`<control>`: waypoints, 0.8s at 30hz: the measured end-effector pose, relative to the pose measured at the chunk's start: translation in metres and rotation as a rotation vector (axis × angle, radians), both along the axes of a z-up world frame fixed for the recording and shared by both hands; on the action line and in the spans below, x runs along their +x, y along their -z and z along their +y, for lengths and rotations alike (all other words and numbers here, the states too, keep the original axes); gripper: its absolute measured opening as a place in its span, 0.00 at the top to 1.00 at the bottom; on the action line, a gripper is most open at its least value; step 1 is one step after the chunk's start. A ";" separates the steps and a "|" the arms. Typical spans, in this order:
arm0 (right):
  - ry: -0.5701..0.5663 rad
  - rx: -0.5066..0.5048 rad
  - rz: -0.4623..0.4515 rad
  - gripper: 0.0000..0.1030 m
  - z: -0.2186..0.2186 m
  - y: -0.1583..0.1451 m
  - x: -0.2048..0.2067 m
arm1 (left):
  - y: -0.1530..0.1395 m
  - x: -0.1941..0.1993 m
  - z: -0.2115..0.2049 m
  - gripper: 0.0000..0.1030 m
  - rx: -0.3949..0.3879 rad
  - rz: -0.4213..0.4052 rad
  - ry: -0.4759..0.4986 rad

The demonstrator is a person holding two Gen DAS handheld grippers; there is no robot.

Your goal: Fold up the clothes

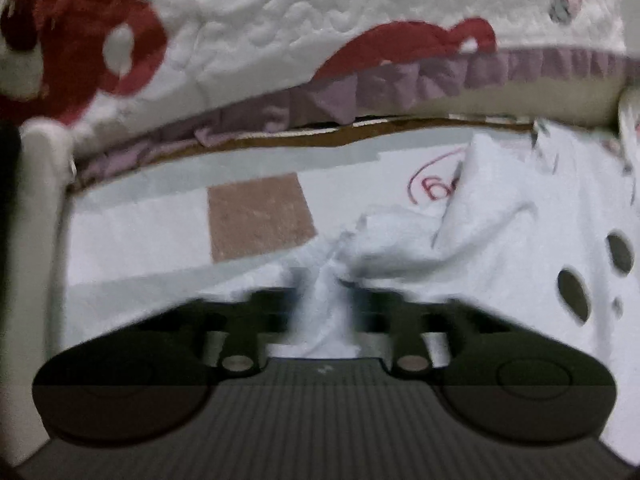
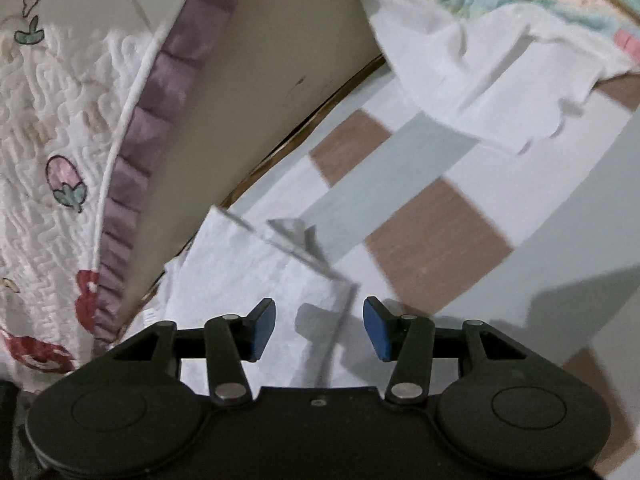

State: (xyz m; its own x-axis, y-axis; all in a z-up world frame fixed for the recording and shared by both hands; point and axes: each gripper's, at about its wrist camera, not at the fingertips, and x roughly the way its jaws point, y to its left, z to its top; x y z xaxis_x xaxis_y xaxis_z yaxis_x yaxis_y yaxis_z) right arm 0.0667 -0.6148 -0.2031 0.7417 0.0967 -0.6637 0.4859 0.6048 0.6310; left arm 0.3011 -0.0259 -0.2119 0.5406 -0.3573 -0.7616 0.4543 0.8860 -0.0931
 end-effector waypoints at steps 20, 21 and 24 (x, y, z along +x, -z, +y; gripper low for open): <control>-0.096 -0.070 -0.078 0.41 0.031 0.006 0.014 | -0.069 -0.078 -0.049 0.60 -0.046 -0.175 -0.082; -0.106 -0.111 -0.090 0.81 0.035 0.005 0.019 | -0.069 -0.081 -0.062 0.60 -0.076 -0.144 -0.051; -0.069 -0.231 -0.145 0.94 0.044 -0.019 0.016 | -0.067 -0.092 -0.099 0.60 -0.155 -0.061 0.038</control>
State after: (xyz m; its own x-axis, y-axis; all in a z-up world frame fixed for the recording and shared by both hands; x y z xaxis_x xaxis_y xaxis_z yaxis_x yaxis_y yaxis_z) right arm 0.0830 -0.5705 -0.1842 0.8273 0.0089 -0.5616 0.3533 0.7691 0.5326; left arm 0.2091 -0.1247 -0.1446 0.5681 -0.4888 -0.6621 0.4958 0.8454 -0.1986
